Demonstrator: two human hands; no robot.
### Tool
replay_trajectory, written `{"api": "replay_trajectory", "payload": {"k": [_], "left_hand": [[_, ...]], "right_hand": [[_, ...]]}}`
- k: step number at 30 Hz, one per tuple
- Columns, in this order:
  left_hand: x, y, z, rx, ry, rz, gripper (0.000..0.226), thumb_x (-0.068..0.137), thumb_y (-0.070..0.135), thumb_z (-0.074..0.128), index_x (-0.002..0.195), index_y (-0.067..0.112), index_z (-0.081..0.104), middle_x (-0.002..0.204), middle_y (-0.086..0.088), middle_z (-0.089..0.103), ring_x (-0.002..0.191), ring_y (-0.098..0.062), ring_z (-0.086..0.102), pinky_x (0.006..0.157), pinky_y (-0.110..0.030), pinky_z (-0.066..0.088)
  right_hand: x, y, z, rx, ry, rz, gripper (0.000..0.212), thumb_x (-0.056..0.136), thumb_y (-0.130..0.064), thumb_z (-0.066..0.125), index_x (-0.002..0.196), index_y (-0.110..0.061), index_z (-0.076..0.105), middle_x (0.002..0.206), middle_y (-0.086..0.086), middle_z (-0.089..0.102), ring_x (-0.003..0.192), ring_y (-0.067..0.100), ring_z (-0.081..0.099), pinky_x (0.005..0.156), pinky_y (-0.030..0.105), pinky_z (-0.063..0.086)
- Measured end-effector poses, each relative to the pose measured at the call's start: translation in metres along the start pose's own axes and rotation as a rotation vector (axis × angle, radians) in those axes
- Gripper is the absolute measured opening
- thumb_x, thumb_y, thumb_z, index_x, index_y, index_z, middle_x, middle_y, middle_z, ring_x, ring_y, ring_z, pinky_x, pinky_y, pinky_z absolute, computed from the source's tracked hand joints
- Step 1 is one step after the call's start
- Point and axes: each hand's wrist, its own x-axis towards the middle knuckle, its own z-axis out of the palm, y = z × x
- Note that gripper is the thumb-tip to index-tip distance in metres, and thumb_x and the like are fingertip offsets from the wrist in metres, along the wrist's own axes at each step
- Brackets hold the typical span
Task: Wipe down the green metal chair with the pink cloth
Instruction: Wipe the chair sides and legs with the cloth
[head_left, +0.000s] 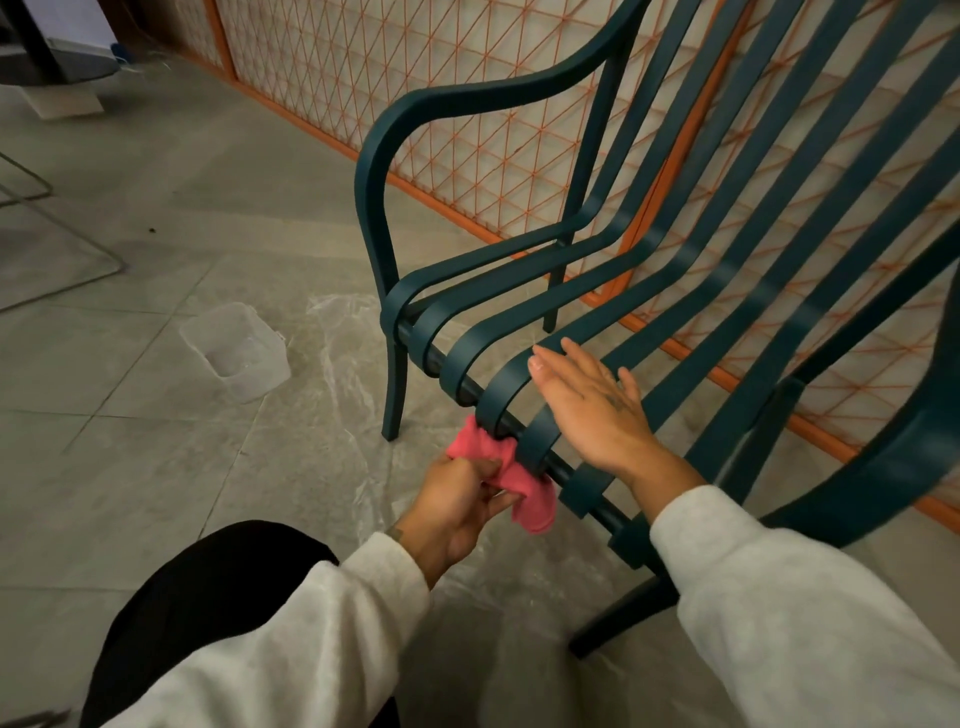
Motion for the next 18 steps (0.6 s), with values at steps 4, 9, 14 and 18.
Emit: {"api": "replay_trajectory", "payload": {"k": [4, 9, 14, 18], "left_hand": [[-0.010, 0.001, -0.001, -0.010, 0.003, 0.031, 0.034, 0.094, -0.010, 0.044, 0.111, 0.016, 0.059, 0.106, -0.016, 0.070, 0.099, -0.032, 0.067, 0.079, -0.042, 0.059], [-0.003, -0.010, -0.003, -0.023, 0.022, -0.011, 0.037, 0.095, -0.010, 0.042, 0.122, 0.011, 0.057, 0.109, -0.016, 0.071, 0.090, -0.028, 0.071, 0.070, -0.040, 0.062], [0.011, -0.022, 0.003, 0.012, -0.007, -0.123, 0.039, 0.097, -0.006, 0.042, 0.134, 0.004, 0.051, 0.119, -0.023, 0.068, 0.095, -0.030, 0.071, 0.072, -0.040, 0.062], [0.003, -0.040, 0.008, 0.044, -0.111, -0.189, 0.040, 0.095, -0.007, 0.042, 0.132, 0.004, 0.053, 0.106, -0.019, 0.073, 0.088, -0.027, 0.075, 0.068, -0.035, 0.060]], "right_hand": [[-0.001, 0.004, -0.012, 0.326, 0.077, 0.021, 0.048, 0.100, -0.058, 0.026, 0.143, -0.042, 0.040, 0.156, -0.013, 0.030, 0.146, 0.010, 0.020, 0.121, 0.047, 0.006], [-0.014, 0.017, 0.013, -0.066, 0.248, 0.174, 0.050, 0.101, -0.053, 0.018, 0.146, -0.038, 0.032, 0.162, -0.005, 0.017, 0.150, 0.018, 0.007, 0.119, 0.047, -0.009], [-0.013, 0.018, 0.012, -0.139, 0.152, 0.171, 0.056, 0.099, -0.058, 0.015, 0.151, -0.040, 0.019, 0.164, -0.004, 0.002, 0.151, 0.018, 0.000, 0.118, 0.049, -0.013], [-0.016, 0.017, 0.009, -0.129, 0.132, 0.155, 0.054, 0.099, -0.057, 0.015, 0.151, -0.041, 0.019, 0.164, -0.005, 0.001, 0.151, 0.017, -0.002, 0.118, 0.049, -0.013]]}}
